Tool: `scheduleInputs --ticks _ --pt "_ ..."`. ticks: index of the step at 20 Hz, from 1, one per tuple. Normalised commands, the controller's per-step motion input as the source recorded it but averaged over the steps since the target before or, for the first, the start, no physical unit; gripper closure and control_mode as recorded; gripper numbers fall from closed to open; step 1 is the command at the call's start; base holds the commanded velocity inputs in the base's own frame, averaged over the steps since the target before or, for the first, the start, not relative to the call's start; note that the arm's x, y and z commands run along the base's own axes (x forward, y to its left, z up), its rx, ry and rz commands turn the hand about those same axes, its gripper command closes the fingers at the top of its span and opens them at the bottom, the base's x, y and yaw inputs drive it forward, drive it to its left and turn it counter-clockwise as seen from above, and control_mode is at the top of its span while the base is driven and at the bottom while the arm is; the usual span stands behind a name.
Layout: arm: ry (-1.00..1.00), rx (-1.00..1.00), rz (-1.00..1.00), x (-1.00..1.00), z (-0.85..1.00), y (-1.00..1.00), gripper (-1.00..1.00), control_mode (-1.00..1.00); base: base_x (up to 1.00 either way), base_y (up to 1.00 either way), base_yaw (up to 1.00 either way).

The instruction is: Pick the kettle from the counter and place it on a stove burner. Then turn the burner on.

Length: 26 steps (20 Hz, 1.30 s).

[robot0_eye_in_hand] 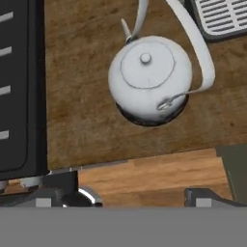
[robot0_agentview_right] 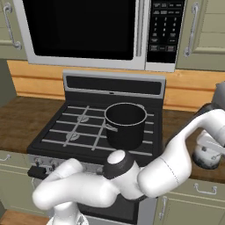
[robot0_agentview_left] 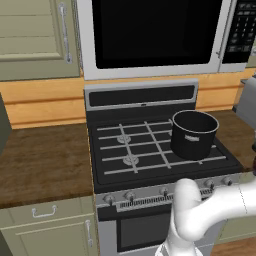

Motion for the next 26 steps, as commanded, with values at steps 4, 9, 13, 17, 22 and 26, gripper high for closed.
scheduleInputs --ticks 4,9,13,17,22,26 --pt "0.0 0.01 0.0 0.23 -0.41 -0.72 -1.0 -1.0 0.0 0.0 0.0" --pt "-0.06 0.01 0.0 0.29 -0.45 -0.65 -1.0 -1.0 0.0 0.0 0.0" --pt "-0.23 0.08 0.0 0.26 0.0 -0.57 -1.0 -1.0 0.0 0.0 0.0" --pt "-0.25 0.13 0.0 0.26 0.0 -0.44 -1.0 -1.0 0.0 0.0 0.0" --pt "-0.22 0.16 0.0 0.25 0.19 -0.18 -1.0 -1.0 0.0 0.0 0.0" --pt "-0.19 0.13 0.0 0.22 0.45 -0.01 -1.0 -1.0 0.0 0.0 0.0"
